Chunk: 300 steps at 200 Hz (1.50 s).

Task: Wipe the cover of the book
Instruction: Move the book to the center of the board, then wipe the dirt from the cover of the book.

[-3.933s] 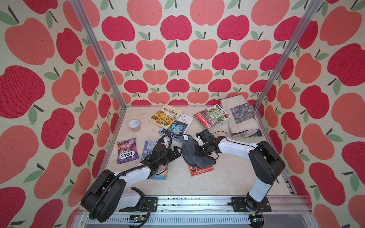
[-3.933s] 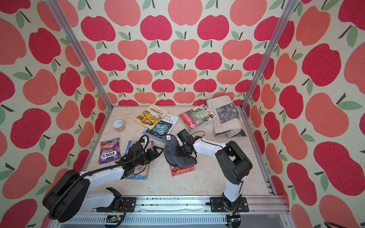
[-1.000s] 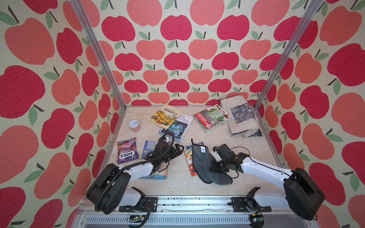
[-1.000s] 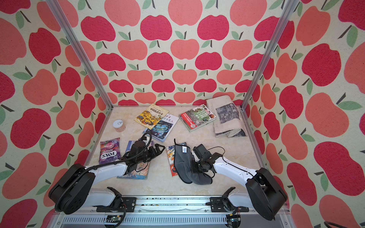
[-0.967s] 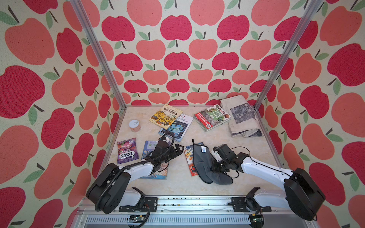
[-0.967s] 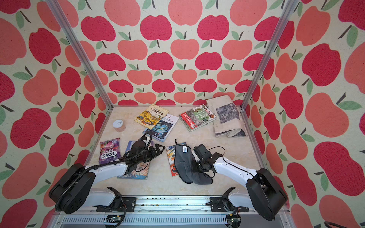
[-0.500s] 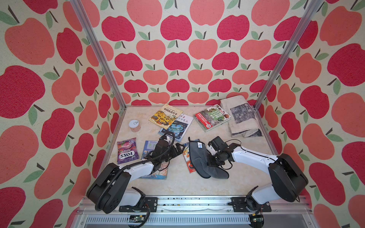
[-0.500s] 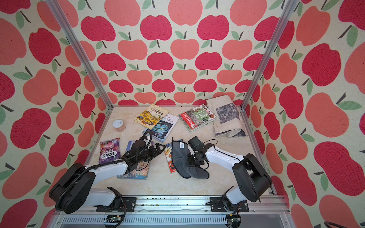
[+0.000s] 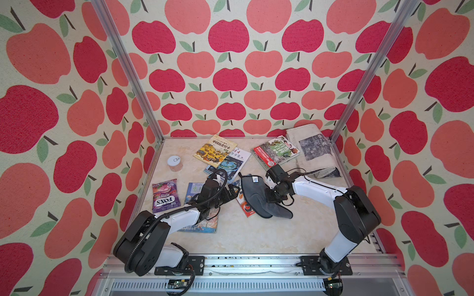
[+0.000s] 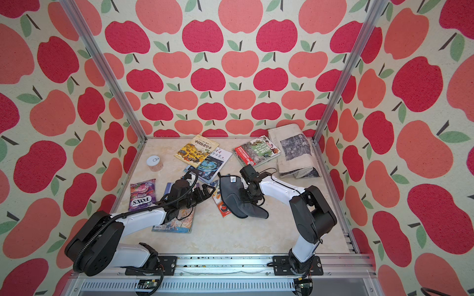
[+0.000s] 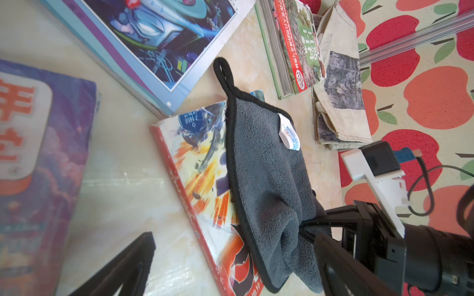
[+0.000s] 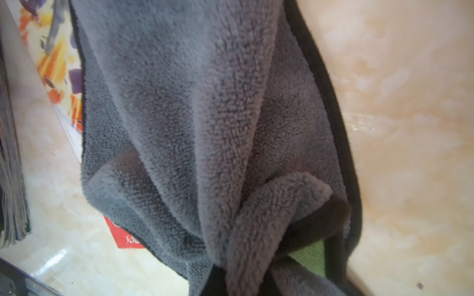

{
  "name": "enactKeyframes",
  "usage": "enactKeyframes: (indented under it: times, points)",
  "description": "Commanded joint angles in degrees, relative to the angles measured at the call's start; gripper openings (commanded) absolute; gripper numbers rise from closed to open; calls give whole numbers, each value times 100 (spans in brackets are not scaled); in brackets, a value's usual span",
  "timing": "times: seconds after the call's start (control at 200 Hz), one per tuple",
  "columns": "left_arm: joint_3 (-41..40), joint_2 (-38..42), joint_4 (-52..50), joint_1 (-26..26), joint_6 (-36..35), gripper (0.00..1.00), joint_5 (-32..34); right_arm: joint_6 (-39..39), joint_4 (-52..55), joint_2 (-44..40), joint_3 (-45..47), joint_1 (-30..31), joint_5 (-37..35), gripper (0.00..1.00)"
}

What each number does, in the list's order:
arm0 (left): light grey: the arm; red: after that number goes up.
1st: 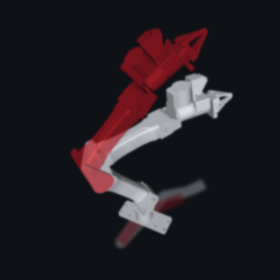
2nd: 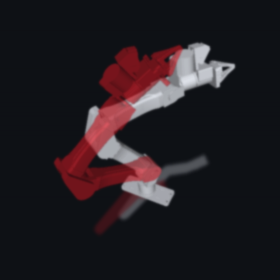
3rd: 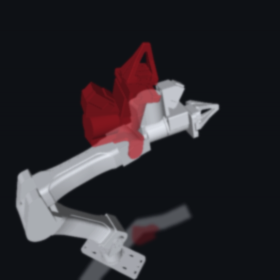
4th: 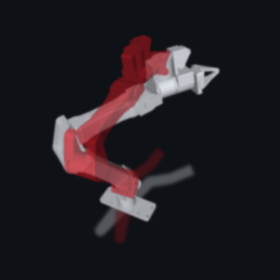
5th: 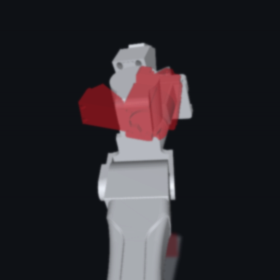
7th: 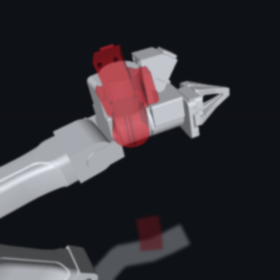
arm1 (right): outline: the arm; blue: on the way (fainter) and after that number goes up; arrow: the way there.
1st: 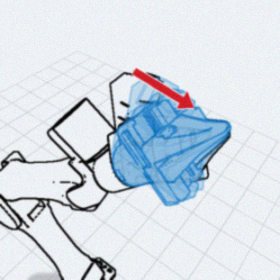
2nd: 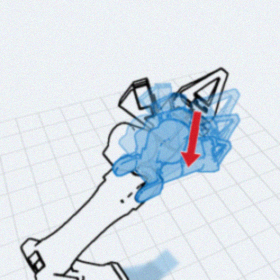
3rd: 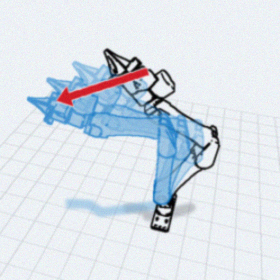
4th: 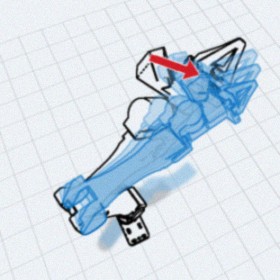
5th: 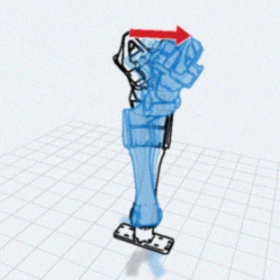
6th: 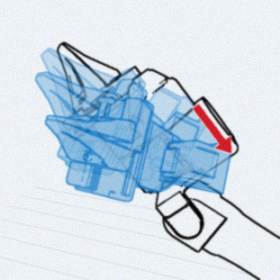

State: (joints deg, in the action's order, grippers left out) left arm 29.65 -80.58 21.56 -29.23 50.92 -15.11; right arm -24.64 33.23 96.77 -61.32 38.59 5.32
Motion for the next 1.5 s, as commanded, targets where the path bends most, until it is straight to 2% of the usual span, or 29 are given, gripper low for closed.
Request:
enactKeyframes:
  times: [0.0, 0.205, 0.54, 0.861, 1.041, 1.296, 1.496]
  points:
    - [499, -477, 29, 305, -310, 99, -127, 198, 335, -121, -178, -33, -280, 0]
    - [1021, -1506, 453, 568, -144, 99, -647, 360, 342, -251, -250, -96, -279, 0]
    - [1919, -2572, 595, 251, 76, 99, -938, 543, 161, 607, -958, -235, 256, 0]
    - [2460, -3117, 566, -164, 162, 99, -1151, 155, -302, 391, 92, -218, 712, 0]
    - [2210, -2999, 710, -267, 284, 99, -1091, 241, -299, 526, -170, -516, 393, 0]
    - [1307, -2599, 1156, -499, 506, 99, -1031, 343, -246, 1447, -1282, -1031, 365, 0]
    - [853, -2488, 1512, -629, 693, 99, -898, 243, -379, 1437, -1136, -985, 470, 0]
